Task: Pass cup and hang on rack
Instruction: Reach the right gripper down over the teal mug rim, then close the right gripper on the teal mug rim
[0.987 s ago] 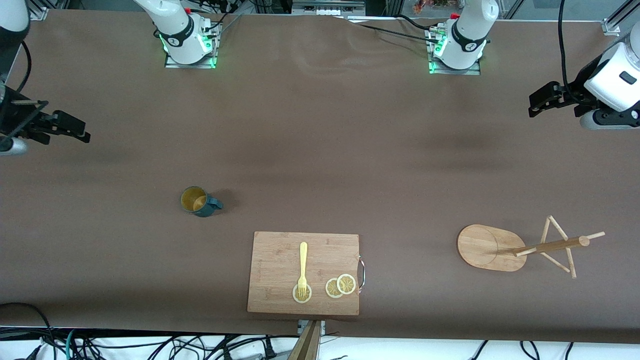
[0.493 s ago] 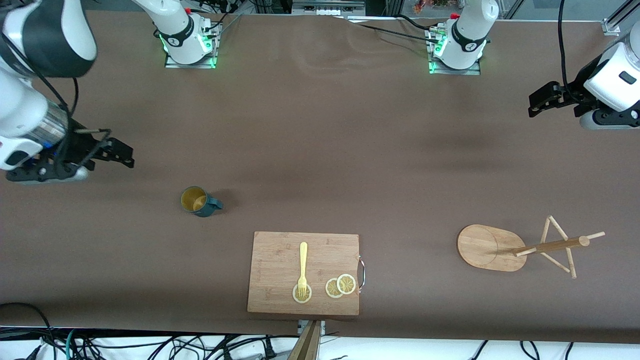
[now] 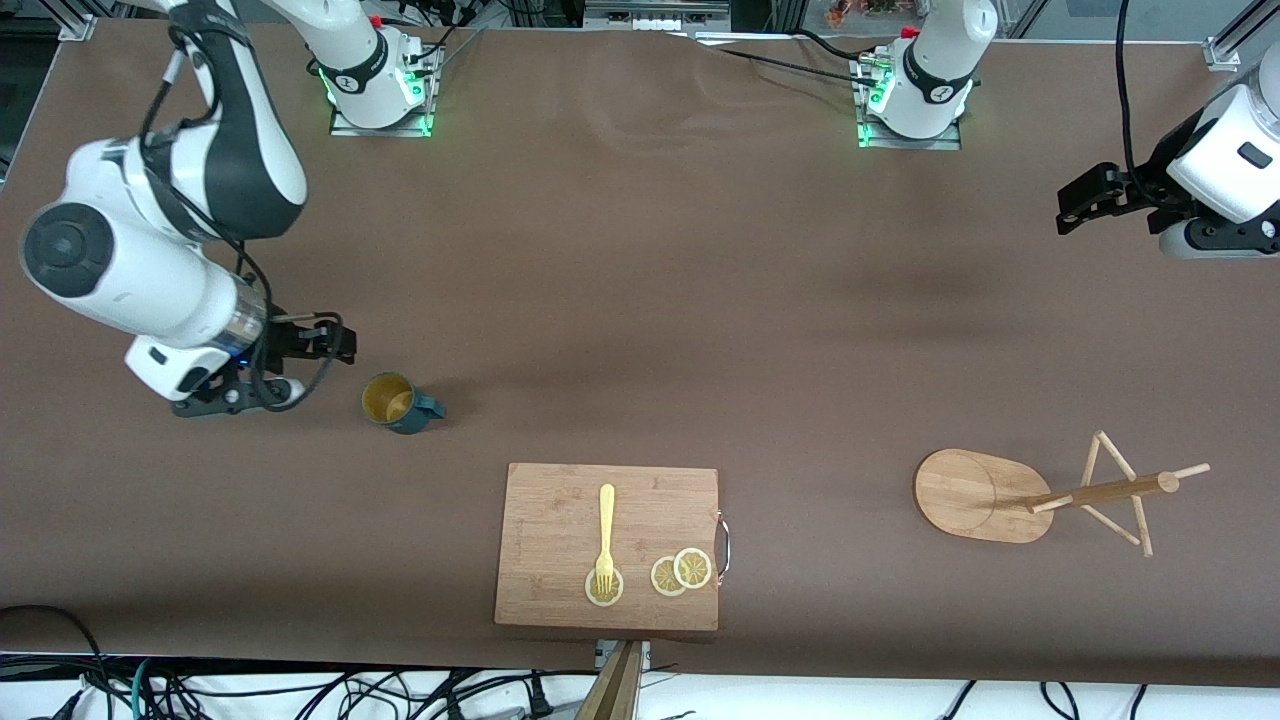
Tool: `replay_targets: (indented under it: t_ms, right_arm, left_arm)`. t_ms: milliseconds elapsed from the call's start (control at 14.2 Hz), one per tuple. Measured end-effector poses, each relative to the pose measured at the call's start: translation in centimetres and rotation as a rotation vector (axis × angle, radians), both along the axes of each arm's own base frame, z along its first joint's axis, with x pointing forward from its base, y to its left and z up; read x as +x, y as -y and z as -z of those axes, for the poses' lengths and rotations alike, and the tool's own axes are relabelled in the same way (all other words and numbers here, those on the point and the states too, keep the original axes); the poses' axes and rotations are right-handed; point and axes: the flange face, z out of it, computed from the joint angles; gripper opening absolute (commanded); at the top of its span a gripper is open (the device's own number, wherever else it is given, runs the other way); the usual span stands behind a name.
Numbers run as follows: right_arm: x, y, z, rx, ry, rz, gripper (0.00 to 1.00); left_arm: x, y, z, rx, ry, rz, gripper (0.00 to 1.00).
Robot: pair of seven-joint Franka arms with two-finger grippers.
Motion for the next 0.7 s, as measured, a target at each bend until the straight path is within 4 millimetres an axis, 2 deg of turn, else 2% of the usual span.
replay_targets:
  t_ms: [211, 493, 705]
  right_arm:
    - [0.0, 0.5, 4.9, 0.004, 0.060, 0.009, 0.99]
    - [-0.7, 1.8, 11.6, -0.016, -0.001, 0.027, 0.99]
    - [-0.5, 2.5, 14.9, -0.023, -0.018, 0.026, 0.99]
  left_arm:
    - [0.0, 0.1, 0.0, 0.000, 0.000, 0.002, 1.00]
    - [0.0, -0.1, 0.0, 0.000, 0.000, -0.001, 1.00]
    - [0.0, -0.2, 0.0, 0.000, 0.000, -0.003, 1.00]
